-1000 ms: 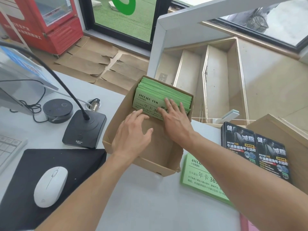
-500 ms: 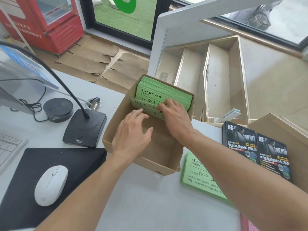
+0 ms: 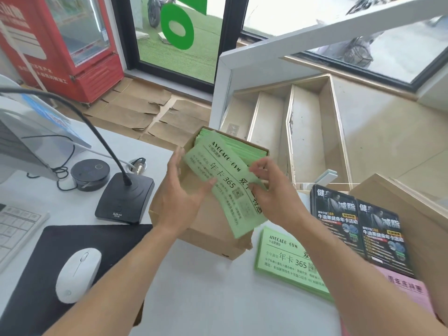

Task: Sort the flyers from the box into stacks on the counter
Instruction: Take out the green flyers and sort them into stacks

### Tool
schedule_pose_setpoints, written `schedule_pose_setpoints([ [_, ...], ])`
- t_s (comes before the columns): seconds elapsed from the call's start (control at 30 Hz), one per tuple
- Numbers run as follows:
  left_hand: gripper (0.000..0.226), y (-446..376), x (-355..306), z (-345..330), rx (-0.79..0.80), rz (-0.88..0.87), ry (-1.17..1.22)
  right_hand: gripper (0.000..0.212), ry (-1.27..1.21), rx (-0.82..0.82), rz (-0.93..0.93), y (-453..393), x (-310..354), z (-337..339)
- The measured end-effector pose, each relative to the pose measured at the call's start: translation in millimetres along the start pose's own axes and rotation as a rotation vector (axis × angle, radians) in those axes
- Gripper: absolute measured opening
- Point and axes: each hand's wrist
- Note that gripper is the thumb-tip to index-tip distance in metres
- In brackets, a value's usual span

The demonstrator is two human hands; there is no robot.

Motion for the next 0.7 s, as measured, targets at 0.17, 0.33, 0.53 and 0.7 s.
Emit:
schedule_pose_setpoints([
  [0.17,0.059,43.2,-42.9,-8.4,0.235,-0.007,0.319,0.047,-0.293,-0.061,-0.011,91.0,-21.9,22.9],
  [0.33,0.085,114.8,-49.0,-59.6,0.460,0.142,0.603,0.041,-0.333,-0.158,-0.066,165.7,-78.3,34.9],
  [0.53,0.075,166.9,-41.1,-95.8,0.548,0.083,0.409,0.021,-0.447,-0.267,-0.153,213.2,-129.4,39.0],
  [0.7,0.037,184.4,-55.5,-94.9,0.646,-0.008,0.311,0.031,-0.452,-0.271,-0.115,227.5,-138.0,40.0],
])
Point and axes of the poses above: each hand's wrist, its own y-axis away from the middle knuckle, its own z-axis out of the back of the hand, x = y × z, and after that the axes turned 11 degrees about -y, right-handed
